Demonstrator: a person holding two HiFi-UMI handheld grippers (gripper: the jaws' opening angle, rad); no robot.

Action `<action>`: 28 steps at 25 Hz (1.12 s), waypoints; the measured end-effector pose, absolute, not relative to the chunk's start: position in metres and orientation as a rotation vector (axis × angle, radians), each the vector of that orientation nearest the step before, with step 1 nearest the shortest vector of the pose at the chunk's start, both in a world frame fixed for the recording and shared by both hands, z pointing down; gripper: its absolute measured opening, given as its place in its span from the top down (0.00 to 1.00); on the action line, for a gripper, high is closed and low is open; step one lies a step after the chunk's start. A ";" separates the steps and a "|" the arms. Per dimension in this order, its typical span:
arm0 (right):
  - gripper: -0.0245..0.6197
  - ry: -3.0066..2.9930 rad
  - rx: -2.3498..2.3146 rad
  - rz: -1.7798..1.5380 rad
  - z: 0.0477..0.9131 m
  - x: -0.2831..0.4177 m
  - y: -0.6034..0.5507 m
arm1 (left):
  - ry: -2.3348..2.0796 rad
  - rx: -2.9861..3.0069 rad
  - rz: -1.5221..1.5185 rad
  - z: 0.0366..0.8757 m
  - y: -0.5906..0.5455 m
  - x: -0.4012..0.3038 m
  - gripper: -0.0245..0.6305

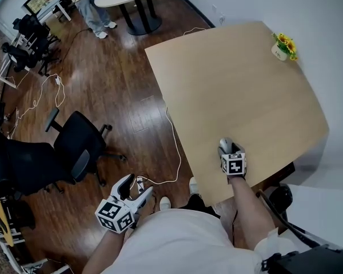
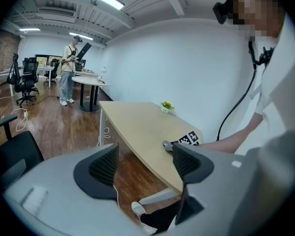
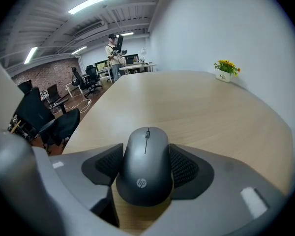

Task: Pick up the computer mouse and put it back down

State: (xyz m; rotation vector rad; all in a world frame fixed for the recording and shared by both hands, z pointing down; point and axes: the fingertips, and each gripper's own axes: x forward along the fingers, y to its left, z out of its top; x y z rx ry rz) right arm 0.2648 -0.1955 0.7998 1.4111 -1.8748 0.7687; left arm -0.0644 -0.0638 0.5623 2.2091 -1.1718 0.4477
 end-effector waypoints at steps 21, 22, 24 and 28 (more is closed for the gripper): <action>0.50 -2.071 1.481 0.659 0.614 0.190 -0.091 | -1.021 2.364 0.355 0.559 -0.018 -0.090 0.48; 0.50 -2.082 1.482 0.648 0.605 0.186 -0.081 | -1.009 2.371 0.354 0.559 -0.015 -0.091 0.48; 0.50 -2.099 1.484 0.623 0.589 0.177 -0.063 | -0.987 2.385 0.350 0.560 -0.010 -0.093 0.48; 0.50 -2.112 1.506 0.602 0.569 0.166 -0.034 | -0.945 2.406 0.347 0.562 -0.001 -0.096 0.48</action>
